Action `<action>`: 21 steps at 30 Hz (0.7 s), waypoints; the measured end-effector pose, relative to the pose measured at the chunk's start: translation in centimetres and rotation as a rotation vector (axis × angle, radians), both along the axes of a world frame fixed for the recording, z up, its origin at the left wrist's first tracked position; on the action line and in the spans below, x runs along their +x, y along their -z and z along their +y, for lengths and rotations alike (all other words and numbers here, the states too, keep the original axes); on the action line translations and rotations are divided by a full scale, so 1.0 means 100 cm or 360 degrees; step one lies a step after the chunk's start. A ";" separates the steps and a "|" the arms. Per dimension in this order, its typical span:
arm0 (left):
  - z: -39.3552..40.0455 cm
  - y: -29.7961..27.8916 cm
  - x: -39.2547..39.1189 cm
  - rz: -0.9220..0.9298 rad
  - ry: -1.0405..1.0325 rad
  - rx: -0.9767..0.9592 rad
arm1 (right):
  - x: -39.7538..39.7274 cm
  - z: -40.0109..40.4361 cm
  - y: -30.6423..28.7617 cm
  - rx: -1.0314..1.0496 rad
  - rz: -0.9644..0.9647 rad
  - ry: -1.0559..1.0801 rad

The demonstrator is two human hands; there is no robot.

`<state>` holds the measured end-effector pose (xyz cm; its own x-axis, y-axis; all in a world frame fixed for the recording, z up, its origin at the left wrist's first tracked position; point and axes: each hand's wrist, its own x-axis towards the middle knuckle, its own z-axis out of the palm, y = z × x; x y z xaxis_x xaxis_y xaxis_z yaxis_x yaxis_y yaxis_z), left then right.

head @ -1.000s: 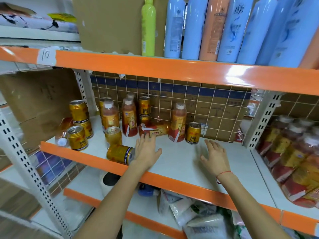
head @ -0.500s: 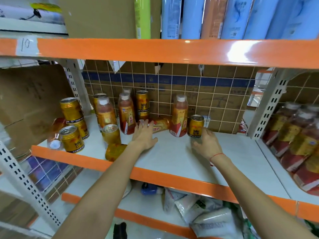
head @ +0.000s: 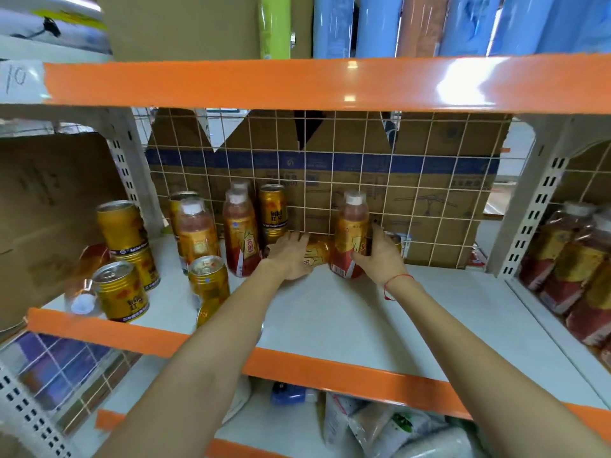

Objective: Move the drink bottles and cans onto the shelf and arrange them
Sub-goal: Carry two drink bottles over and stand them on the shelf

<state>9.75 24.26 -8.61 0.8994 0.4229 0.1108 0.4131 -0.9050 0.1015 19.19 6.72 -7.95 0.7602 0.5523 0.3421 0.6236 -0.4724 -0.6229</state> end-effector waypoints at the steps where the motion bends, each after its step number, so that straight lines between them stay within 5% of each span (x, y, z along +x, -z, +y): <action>1: 0.001 0.001 0.003 -0.0021 0.0016 -0.0003 | 0.001 0.002 0.001 0.0007 0.0004 0.0007; 13: 0.044 -0.045 -0.027 -0.0620 -0.0243 0.0862 | 0.015 0.033 -0.002 0.0196 0.0278 0.0052; 21: 0.068 -0.044 -0.045 -0.0774 -0.0602 -0.0119 | 0.028 0.044 -0.011 0.0400 0.0649 0.0070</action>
<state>5.30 31.02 -4.21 0.5397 0.7250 0.4279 0.5944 -0.6881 0.4162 22.03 11.09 -6.84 0.8809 0.4551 0.1302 0.2877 -0.2963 -0.9107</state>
